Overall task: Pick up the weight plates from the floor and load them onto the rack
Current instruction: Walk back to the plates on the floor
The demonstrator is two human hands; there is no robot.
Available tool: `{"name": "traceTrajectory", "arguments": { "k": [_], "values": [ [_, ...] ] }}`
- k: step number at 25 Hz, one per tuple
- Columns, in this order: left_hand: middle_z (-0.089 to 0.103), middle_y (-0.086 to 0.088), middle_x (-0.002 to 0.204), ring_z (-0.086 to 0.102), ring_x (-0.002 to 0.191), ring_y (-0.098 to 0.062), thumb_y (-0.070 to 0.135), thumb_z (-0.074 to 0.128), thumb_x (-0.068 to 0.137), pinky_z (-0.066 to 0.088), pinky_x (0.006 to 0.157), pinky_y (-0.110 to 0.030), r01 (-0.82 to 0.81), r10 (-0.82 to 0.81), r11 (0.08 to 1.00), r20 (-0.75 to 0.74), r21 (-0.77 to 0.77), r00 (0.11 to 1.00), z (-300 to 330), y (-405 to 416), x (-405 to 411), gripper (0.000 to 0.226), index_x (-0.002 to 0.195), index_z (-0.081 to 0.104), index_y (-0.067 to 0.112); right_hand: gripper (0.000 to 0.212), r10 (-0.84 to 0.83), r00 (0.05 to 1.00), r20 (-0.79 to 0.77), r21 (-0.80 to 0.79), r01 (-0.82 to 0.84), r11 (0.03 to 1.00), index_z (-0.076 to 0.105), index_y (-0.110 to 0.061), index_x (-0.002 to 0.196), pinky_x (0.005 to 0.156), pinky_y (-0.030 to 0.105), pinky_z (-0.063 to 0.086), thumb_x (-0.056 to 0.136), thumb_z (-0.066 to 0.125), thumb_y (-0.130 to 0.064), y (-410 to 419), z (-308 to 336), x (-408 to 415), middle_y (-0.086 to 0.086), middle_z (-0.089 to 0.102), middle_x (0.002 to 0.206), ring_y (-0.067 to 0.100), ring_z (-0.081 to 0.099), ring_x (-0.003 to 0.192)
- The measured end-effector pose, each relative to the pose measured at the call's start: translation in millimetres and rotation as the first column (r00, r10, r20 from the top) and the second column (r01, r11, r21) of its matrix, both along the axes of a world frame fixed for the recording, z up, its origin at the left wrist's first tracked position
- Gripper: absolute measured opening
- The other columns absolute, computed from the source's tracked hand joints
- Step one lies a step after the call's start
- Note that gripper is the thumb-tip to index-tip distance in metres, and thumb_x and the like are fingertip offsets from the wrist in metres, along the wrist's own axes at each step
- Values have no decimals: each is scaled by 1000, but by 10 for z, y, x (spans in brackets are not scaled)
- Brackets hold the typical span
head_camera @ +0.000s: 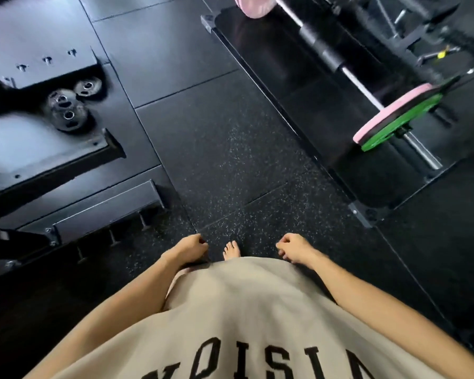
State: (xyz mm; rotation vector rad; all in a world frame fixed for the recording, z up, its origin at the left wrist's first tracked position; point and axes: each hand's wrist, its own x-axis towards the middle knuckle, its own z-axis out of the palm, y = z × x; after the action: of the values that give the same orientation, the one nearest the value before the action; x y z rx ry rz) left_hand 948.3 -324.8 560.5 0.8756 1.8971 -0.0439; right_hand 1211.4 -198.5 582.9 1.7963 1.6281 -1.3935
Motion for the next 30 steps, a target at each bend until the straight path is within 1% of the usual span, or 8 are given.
{"name": "traceTrajectory", "arguments": {
  "k": [3,6,9,12,16,19,26,30],
  "values": [
    [67,-12,114,62,105,-29,24,51,93,45,77,-30,-133,133,991,-11,30,991,137,639,-519,25,109,62,8,14,115,993,-15,50,-114,992,60,-18,80,84,38,51,94,58,-20,847,15,-653,7,70,87,21,62,80],
    [67,-12,114,62,105,-31,26,51,95,48,81,-34,-259,259,966,31,-1,965,127,1074,-902,29,114,62,7,13,295,955,9,47,-295,954,65,-17,92,89,39,50,94,57,-27,1541,-55,-1254,10,72,101,28,64,93],
    [65,-17,111,59,89,-29,23,49,96,42,67,-29,-352,357,934,80,-61,931,20,1522,-1317,30,117,61,4,10,395,919,14,4,-395,919,61,-23,84,90,42,52,92,59,-28,2301,-137,-1927,7,71,99,26,66,94],
    [65,-21,106,53,83,-24,20,48,97,37,59,-29,-459,464,885,74,-84,882,-25,2045,-1817,31,116,61,0,15,466,885,-8,11,-466,885,61,-22,80,89,42,54,94,57,-25,3114,-189,-2711,7,72,94,25,68,91],
    [66,-11,118,60,109,-29,28,54,95,44,83,-31,-645,645,764,14,-34,764,116,2598,-2504,31,116,62,8,12,618,786,-17,2,-618,786,63,-14,96,81,36,53,98,56,-22,3957,-50,-3792,5,69,92,20,64,82],
    [65,-7,125,57,117,-26,28,53,95,42,95,-31,-733,732,680,-64,20,678,173,2857,-2960,29,116,63,12,9,729,685,-18,-19,-729,684,58,-15,102,65,26,50,99,54,-22,4425,71,-4599,6,66,101,15,61,81],
    [63,-6,128,58,116,-24,31,52,95,42,94,-30,-806,809,585,-3,-93,587,-241,3137,-4095,27,113,65,15,11,886,464,-13,-51,-885,463,56,-16,105,60,23,48,100,52,-24,4899,-18,-6460,4,64,97,15,60,80],
    [65,-7,125,59,114,-24,27,52,96,43,92,-29,-865,867,498,0,-54,499,-229,3197,-5311,26,113,65,13,10,904,427,0,-4,-904,427,57,-16,102,61,24,49,99,54,-25,5007,-26,-7810,6,66,101,17,63,82]
  ]
}}
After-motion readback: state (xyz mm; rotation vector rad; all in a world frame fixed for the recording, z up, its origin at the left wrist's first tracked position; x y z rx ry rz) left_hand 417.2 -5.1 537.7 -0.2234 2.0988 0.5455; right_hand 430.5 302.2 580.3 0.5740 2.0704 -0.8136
